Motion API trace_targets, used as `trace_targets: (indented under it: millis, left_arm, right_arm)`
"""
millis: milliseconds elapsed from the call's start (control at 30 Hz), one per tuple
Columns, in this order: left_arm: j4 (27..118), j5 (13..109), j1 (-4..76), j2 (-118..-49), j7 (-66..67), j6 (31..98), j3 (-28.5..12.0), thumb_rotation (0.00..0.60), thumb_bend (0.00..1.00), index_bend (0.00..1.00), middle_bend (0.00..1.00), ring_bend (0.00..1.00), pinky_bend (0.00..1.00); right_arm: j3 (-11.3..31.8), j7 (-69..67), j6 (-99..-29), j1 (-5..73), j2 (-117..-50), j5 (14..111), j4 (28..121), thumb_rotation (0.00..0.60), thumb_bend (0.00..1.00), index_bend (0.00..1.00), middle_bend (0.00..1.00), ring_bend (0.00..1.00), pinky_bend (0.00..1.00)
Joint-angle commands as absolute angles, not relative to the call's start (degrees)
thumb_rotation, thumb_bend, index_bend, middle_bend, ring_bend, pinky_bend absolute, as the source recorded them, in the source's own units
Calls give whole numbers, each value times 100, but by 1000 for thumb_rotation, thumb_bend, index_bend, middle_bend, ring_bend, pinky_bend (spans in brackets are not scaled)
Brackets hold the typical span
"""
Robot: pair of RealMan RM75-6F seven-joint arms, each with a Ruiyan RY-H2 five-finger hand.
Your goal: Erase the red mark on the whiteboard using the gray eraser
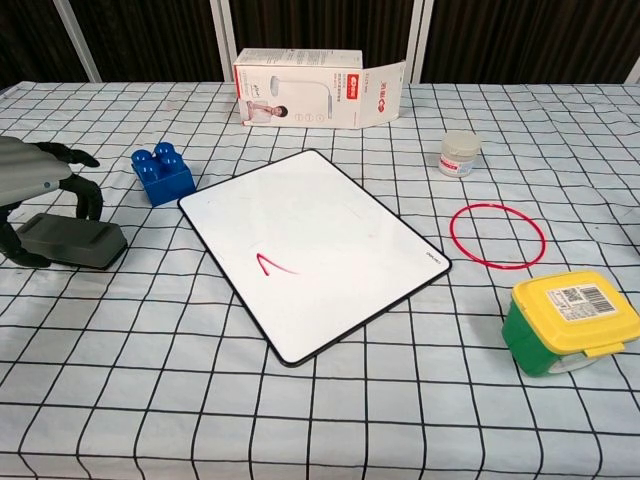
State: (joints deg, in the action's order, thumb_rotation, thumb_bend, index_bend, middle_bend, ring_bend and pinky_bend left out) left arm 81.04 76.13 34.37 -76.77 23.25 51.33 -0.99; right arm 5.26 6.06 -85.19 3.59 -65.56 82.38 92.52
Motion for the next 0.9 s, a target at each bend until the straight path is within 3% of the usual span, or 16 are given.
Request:
trace_targets:
  millis: [33, 900]
  left_arm:
    - [8106, 7586, 3443, -7679, 2355, 5114, -85, 600, 131, 382, 380, 37, 75]
    - [8183, 7587, 3466, -7633, 2304, 5282, -84, 600, 274, 469, 470, 68, 75]
  right_arm:
    - [529, 601, -8515, 360, -6553, 8231, 9261, 600, 12, 0, 18, 136, 180]
    - [535, 582, -8417, 379, -6492, 8141, 9359, 600, 12, 0, 18, 137, 180]
